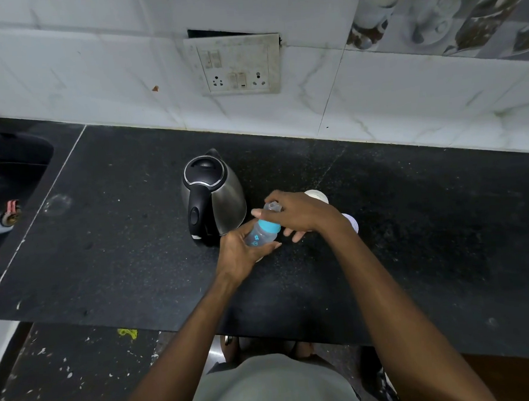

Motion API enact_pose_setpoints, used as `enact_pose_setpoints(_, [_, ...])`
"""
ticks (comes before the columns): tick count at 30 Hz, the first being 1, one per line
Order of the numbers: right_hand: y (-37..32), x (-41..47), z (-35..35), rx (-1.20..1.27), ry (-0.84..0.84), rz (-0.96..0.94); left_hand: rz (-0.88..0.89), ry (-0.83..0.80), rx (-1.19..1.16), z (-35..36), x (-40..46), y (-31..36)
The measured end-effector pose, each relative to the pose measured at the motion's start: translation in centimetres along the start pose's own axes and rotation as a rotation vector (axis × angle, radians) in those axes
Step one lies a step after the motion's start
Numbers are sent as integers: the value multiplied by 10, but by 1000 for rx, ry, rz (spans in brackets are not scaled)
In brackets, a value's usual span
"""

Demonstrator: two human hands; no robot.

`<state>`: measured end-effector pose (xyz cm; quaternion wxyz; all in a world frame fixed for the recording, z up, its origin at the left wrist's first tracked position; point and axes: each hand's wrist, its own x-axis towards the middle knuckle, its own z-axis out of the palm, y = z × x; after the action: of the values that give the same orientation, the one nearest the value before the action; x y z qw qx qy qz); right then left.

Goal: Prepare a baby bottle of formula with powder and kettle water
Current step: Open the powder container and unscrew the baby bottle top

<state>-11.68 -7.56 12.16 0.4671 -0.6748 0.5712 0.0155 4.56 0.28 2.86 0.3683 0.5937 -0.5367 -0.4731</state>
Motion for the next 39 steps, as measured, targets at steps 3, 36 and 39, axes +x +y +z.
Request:
enact_pose_setpoints(3, [2,7,5,53,22,44,6,-8,1,1,0,2])
enact_pose_setpoints(36, [43,74,82,-396,316,-63,-128,175,-76,-19,-8,-51])
enact_pose_setpoints(39, [45,78,86,-418,305,-49,-130,167,-88,-19,-8,-54])
